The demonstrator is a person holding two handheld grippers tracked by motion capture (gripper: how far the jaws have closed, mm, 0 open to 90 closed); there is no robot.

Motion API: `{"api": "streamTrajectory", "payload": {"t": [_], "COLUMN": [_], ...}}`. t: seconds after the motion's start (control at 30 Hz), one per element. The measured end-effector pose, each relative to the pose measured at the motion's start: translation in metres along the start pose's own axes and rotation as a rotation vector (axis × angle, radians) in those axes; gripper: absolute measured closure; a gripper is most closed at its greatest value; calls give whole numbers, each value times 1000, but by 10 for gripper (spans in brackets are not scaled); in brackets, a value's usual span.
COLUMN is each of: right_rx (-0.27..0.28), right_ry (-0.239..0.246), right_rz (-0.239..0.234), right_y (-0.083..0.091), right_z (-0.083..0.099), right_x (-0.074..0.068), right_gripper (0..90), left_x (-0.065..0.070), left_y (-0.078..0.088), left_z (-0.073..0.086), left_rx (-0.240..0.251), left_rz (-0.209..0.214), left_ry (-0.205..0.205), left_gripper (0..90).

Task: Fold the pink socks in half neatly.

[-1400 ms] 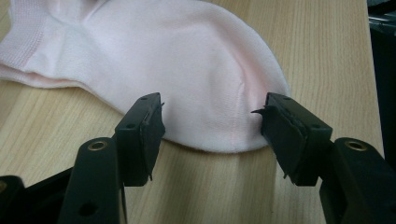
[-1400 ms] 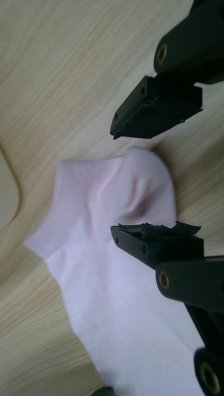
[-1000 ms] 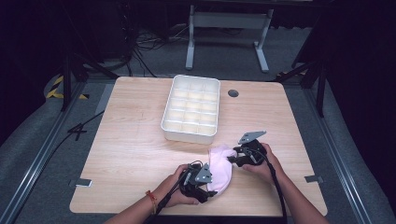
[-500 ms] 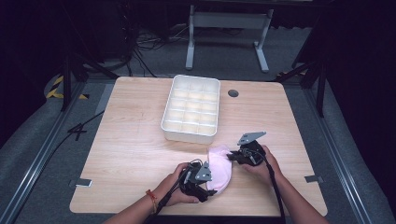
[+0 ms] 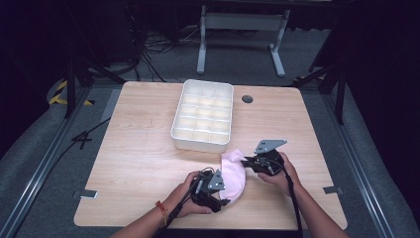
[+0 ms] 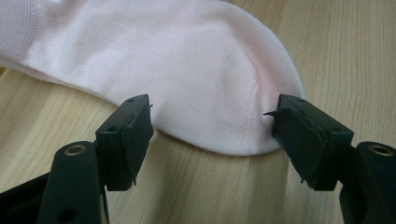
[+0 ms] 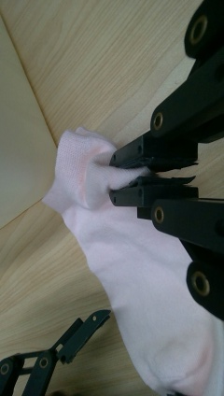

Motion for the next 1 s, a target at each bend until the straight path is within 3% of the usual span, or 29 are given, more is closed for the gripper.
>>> {"api": "streamTrajectory", "payload": {"t": [0.4,0.73,0.9,1.0], "right_rx": [57,74,80,82], "right_ry": [62,107,125,127], "right_rz": [-29,-45,-54,-56], "right_y": [15,22,23,24], "right_z": [-10,-17,-18,-19], "right_x": [-9,-17,-21,-22], "right_gripper": [825,825,825,825], "left_x": [-1,-7,-5,-4], "left_y": [-1,3,7,15], "left_z": [-1,-1,-4,-8], "left_rx": [13,-10,14,53], "left_rz": [-21,-71,-87,-71], "left_ry": [9,4,-6,-5], "left_gripper": [290,298,319,346]}}
Point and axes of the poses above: each handheld gripper's, and its own axes: y roughly backward along the jaws, z roughly out of its underside, x roughly to its right, the point moved 3 cm from there along -y, roughly forward along the jaws, and after that the axes turned 10 degrees about x, right-handed, at the moved point
